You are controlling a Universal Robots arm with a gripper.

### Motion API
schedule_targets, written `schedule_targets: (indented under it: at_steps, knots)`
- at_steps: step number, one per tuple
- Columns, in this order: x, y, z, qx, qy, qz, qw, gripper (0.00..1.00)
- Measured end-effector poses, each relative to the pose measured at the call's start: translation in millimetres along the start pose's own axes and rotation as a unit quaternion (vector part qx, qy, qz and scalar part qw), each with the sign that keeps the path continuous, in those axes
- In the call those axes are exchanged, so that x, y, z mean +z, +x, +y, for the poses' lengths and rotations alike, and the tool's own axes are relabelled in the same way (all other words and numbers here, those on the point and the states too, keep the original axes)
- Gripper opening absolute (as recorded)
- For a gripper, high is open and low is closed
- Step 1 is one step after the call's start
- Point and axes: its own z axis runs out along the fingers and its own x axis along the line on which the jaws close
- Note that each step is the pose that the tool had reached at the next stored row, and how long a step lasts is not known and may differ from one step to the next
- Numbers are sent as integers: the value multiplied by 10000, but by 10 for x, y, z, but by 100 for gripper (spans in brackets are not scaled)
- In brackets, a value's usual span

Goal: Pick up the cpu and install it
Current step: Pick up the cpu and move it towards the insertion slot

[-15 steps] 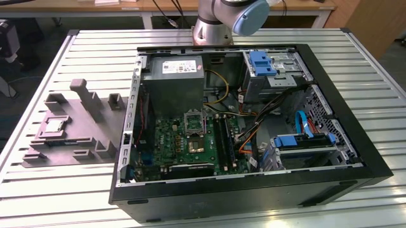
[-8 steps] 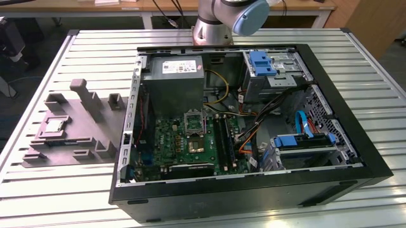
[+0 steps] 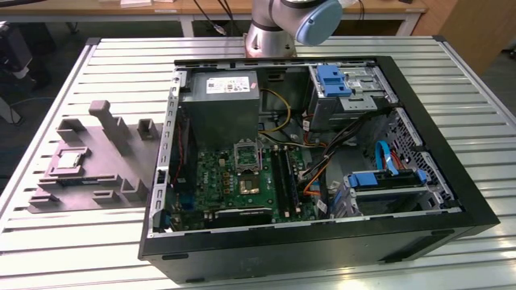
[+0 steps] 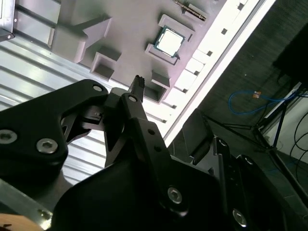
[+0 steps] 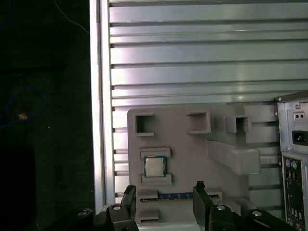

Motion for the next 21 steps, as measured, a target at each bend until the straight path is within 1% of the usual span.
schedule_targets:
  at_steps: [7, 9, 13, 14, 16, 18, 21]
  knots:
    - [6, -1, -1, -38, -1, 2, 10000, 59]
    - [21, 1, -2, -58, -2, 9, 10000, 59]
    - [85, 4, -5, -184, -3, 50, 9998, 59]
    - [120, 4, -9, -265, -4, 67, 9996, 59]
    - [157, 5, -12, -386, -5, 81, 9992, 59]
    - [191, 5, -21, -416, -6, 83, 9991, 59]
    - [218, 5, -31, -416, -6, 82, 9991, 59]
